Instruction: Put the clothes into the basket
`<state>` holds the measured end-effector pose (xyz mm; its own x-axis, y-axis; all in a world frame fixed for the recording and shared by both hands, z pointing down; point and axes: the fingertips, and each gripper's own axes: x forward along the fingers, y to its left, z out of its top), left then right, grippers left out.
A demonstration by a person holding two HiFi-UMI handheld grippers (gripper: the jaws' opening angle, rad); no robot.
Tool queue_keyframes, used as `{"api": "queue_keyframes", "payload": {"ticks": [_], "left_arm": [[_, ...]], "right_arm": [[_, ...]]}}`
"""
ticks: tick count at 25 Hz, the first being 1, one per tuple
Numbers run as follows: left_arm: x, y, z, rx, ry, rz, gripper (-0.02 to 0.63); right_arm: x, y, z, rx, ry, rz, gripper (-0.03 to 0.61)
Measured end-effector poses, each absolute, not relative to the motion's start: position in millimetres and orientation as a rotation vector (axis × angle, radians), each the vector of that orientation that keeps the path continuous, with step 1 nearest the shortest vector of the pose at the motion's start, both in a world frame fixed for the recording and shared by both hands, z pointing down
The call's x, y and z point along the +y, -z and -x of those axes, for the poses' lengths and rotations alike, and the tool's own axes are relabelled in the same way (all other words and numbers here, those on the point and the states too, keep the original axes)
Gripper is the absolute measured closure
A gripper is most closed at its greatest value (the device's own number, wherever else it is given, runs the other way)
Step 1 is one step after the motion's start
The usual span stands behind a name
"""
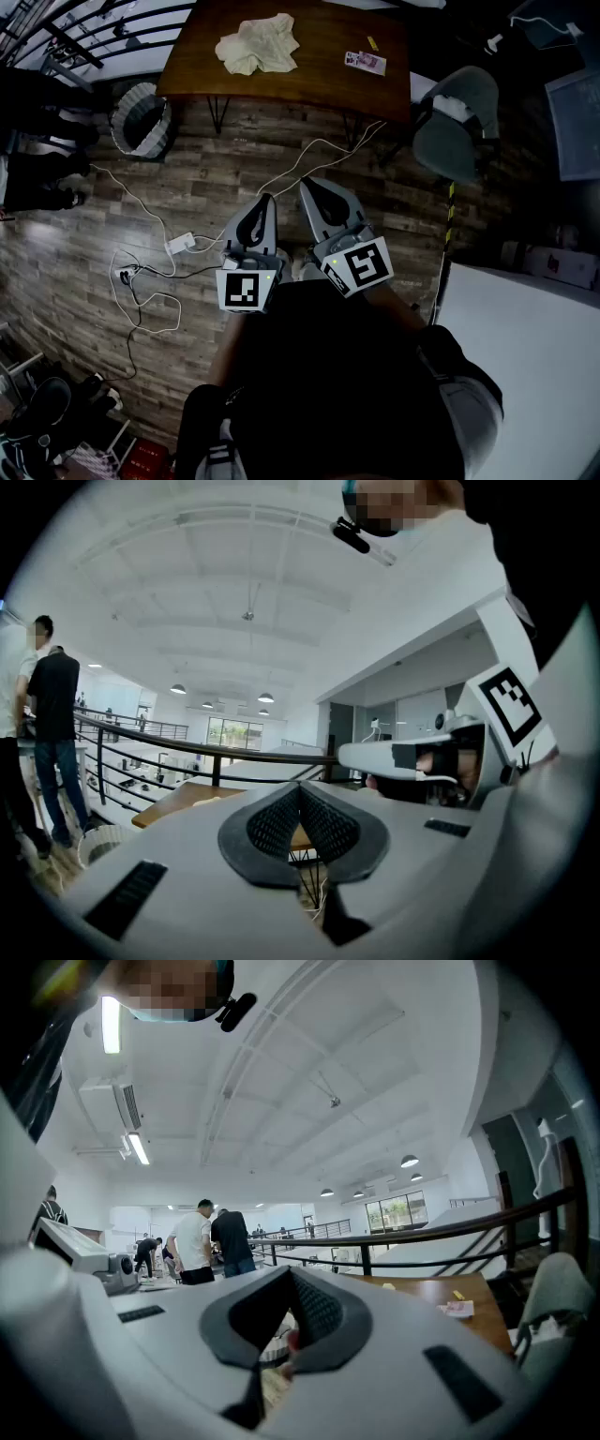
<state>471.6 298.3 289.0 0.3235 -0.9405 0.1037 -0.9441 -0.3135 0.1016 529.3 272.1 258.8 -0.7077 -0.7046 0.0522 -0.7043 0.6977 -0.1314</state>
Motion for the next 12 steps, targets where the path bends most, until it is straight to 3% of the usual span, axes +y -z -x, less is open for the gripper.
{"api": "queue_keyframes", "payload": {"ticks": [12], "left_arm": [[326,-286,-498,-1.862,-0.014,-2.408,0.601]], "right_arm": [[306,-257,-568,2.901,0.165,1.21,0.571]]}}
